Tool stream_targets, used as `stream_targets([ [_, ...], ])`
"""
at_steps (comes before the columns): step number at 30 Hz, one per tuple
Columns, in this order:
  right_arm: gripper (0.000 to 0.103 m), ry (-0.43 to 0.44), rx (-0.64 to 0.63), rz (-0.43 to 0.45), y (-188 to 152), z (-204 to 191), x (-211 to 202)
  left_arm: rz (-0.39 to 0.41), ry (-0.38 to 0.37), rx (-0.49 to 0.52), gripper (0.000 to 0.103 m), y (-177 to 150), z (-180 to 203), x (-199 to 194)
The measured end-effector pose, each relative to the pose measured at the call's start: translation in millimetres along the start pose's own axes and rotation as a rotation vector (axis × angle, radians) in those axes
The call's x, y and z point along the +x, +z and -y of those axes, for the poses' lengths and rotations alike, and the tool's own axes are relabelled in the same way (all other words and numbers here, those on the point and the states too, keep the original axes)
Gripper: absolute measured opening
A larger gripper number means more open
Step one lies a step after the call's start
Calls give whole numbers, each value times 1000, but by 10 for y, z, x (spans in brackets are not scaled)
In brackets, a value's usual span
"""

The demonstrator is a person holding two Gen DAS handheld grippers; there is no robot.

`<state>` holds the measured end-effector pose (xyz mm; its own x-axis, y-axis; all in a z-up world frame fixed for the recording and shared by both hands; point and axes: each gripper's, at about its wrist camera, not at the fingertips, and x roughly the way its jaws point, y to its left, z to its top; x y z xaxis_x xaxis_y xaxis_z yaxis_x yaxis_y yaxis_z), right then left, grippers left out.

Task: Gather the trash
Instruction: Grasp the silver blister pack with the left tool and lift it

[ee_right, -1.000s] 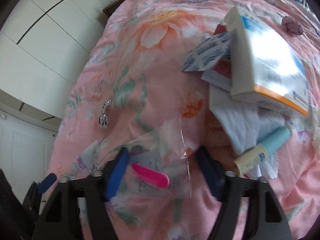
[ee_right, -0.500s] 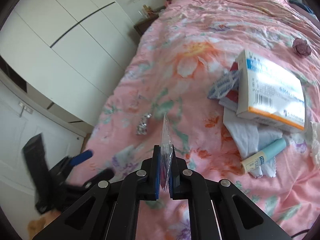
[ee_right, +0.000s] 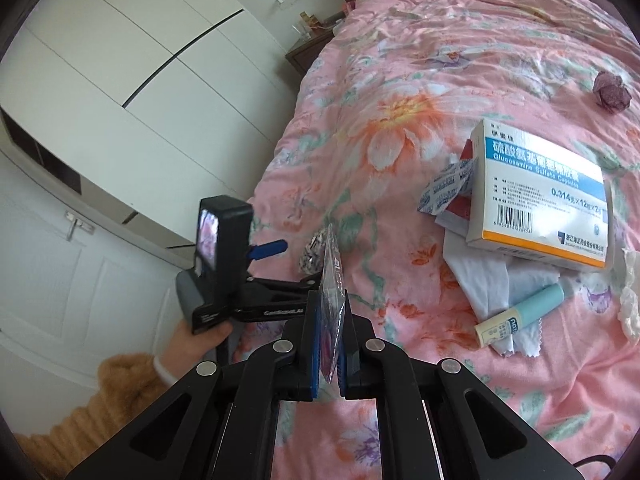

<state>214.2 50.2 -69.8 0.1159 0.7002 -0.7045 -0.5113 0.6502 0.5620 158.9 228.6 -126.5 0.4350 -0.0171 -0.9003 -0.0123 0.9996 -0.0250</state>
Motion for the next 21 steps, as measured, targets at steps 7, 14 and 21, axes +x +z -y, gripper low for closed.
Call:
stream_targets([
  [7,7,28,11,-28,-52,26,40,-46,-53,-29,103,120,-75,190],
  [14,7,47,17,-28,-96,16,-14,-76,-134,-64,82,168,-72,299],
  [21,7,56,16,-23,-119,-11,-61,-26,-158,-62,60,133,-21,103],
])
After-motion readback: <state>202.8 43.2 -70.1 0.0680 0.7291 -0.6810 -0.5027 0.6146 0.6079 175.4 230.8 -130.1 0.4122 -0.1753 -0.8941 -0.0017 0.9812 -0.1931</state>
